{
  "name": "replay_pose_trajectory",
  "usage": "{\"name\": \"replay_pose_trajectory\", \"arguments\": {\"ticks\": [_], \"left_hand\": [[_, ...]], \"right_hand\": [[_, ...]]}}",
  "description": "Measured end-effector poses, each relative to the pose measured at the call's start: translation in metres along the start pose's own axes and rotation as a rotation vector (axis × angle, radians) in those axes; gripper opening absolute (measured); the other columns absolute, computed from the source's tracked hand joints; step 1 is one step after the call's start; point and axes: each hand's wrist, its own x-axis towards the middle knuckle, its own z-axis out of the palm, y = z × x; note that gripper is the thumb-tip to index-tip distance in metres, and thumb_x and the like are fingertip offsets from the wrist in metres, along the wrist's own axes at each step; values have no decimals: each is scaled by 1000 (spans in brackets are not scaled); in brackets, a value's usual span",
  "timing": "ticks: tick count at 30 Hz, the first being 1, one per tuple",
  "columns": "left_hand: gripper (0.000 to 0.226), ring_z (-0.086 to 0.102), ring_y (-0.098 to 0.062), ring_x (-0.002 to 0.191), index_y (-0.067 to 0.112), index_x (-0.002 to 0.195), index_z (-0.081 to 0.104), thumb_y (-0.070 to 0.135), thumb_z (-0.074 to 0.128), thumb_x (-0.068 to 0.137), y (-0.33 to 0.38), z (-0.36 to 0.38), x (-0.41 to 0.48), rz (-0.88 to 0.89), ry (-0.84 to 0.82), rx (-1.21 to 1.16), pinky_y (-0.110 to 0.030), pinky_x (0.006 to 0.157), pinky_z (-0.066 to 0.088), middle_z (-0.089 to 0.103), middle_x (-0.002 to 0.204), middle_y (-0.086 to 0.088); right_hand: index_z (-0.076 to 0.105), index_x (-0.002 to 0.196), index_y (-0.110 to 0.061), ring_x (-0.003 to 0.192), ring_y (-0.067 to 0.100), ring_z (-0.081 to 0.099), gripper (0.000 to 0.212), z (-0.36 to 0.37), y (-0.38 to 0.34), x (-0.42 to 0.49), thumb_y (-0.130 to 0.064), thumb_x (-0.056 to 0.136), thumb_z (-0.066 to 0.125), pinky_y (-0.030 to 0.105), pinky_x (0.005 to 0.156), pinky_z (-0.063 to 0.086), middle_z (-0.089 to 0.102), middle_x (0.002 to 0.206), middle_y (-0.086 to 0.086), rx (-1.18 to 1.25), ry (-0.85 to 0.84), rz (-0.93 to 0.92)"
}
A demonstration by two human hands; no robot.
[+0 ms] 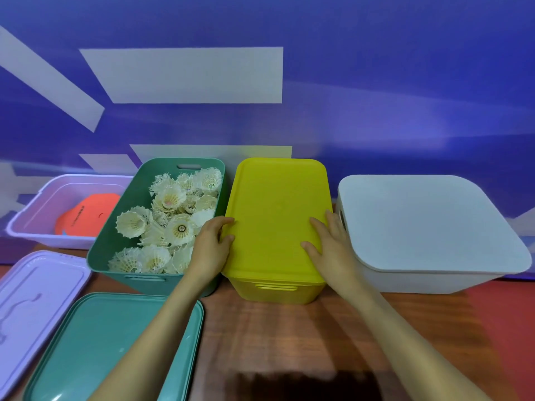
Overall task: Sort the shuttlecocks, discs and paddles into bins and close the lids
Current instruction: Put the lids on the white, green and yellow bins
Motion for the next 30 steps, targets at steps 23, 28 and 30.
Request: {"name": "replay_pose_trajectory", "arguments": {"ticks": [23,28,30], "left_hand": [[53,30,-14,140,27,137,47,51,53,89,-50,20,-46,794,-54,440,-52,115,17,41,147,4],[44,27,-9,140,31,135,49,48,35,97,-43,26,-49,631,-18,288,-41,118,8,39,147,11],[41,32,-5,137,33,130,54,48,33,98,-40,32,-49,530,22,166,-37,118,9,45,142,15]], "right_hand": [[62,123,-21,125,18,51,39,24,32,-29,-42,92,49,52,105,37,60,130,0,-164,50,-830],[57,127,-32,130,9,44,48,23,22,-28,-54,97,28,38,113,25,54,135,-11,-160,-26,-625],[60,123,-34,129,5,45,49,23,17,-26,-57,95,27,33,112,24,56,132,-14,-97,-39,-552]]}}
